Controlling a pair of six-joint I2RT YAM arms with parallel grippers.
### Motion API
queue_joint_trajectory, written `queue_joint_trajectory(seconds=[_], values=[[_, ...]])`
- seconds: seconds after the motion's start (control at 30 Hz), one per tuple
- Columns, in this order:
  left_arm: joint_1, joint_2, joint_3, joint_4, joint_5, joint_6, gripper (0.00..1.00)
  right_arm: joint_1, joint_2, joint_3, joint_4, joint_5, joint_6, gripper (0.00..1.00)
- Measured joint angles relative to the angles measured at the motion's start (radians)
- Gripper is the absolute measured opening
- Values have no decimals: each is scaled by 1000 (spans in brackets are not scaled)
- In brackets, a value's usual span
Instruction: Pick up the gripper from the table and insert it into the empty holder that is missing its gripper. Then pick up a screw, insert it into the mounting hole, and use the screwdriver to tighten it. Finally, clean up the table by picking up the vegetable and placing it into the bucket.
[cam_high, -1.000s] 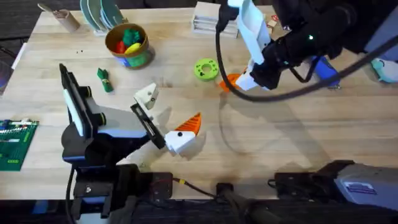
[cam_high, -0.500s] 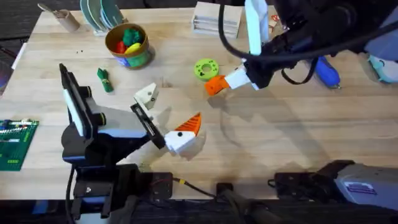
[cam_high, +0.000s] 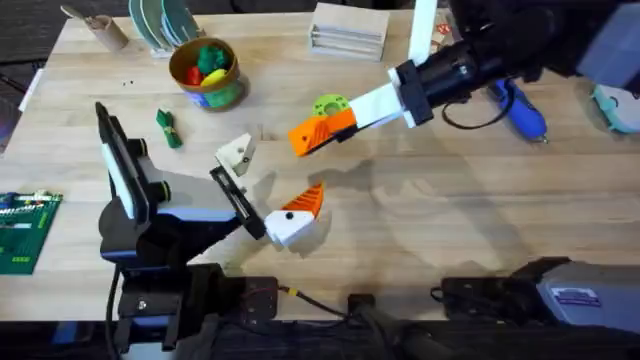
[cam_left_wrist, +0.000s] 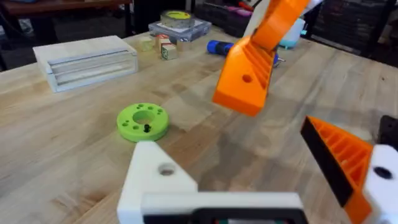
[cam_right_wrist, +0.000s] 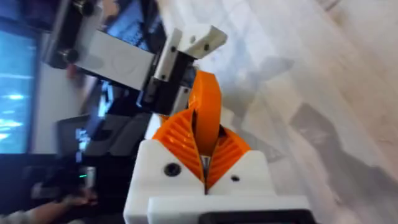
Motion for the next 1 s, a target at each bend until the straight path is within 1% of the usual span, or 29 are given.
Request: queue_joint_trajectory(seconds=[0.1, 0.2, 0.3, 0.43, 0.47, 0.7, 1.0], values=[[0, 0, 0, 0, 4, 0, 993, 0, 63, 0, 18, -104, 19, 22], [0, 0, 0, -1, 13, 0, 993, 0, 145, 0, 73, -225, 45, 22], [0, 0, 0, -1, 25, 0, 992, 1, 209, 0, 104, -302, 79, 22], [0, 0, 0, -2, 34, 0, 993, 11, 271, 0, 125, -375, 106, 22], [0, 0, 0, -2, 34, 0, 992, 30, 305, 0, 169, -408, 135, 22], [0, 0, 0, -2, 37, 0, 993, 69, 359, 0, 331, -434, 255, 22], [0, 0, 0, -2, 33, 0, 993, 77, 400, 0, 410, -445, 334, 22]])
